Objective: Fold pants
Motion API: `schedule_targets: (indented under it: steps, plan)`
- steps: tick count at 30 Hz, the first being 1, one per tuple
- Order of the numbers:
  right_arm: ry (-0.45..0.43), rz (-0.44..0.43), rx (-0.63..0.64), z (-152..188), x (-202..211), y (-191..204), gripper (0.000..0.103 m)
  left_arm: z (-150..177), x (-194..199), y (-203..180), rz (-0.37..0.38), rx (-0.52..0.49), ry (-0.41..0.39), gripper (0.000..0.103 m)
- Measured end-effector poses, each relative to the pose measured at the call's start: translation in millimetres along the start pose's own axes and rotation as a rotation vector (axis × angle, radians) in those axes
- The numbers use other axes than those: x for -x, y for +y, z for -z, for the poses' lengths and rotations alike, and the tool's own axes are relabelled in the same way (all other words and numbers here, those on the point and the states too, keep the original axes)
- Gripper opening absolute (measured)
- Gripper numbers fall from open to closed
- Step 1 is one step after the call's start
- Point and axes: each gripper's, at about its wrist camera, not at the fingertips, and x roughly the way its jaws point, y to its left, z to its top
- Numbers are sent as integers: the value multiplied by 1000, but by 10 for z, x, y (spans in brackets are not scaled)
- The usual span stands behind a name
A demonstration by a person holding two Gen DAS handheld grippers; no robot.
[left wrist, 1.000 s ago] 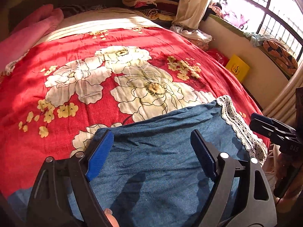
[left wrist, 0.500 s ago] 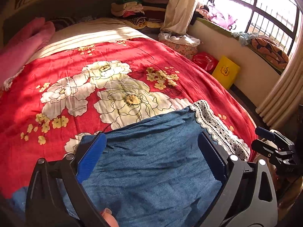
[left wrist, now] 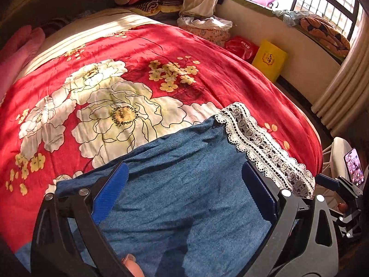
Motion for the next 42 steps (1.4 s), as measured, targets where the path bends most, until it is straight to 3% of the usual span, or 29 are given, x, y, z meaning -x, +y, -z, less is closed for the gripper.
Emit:
schedule_targets:
  steps: [3, 10, 12, 15, 17, 21, 22, 24, 26, 27, 29, 34, 42]
  plan:
    - [14, -21, -34, 37, -31, -60, 91, -100, -125, -31, -10, -25, 11, 92]
    - [71, -87, -88, 120, -212, -77, 90, -306, -387, -129, 42, -57, 31, 92]
    - [69, -95, -88, 144, -233, -40, 81, -350, -477, -136, 66, -54, 46, 90]
    - [58, -103, -98, 140, -203, -28, 67, -382, -586, -126, 108, -54, 74, 76]
    - [51, -144, -150, 135, -178, -109, 66, -384, -648, -95, 145, -49, 97, 70]
    - [57, -202, -217, 133, -246, -187, 39, -369, -755, -72, 182, -54, 133, 60]
    - [68, -228, -227, 138, -286, -177, 38, -371, -764, -79, 191, -56, 134, 56]
    - [65, -246, -230, 142, -341, -138, 30, -382, -777, -99, 203, -63, 137, 46]
    - [51, -254, -238, 129, -342, -123, 26, -396, -790, -121, 211, -71, 142, 25]
    - [40, -264, -242, 118, -323, -115, 25, -395, -787, -140, 217, -81, 144, 22]
    - [20, -250, -211, 88, -273, -47, 25, -388, -769, -156, 232, -92, 145, 13]
    - [-44, -237, -92, 8, -98, 242, 25, -419, -646, 53, 323, -3, 105, 7]
    - [-96, -261, 171, 23, 64, 968, 24, -257, -2, 703, 443, 168, -53, 6]
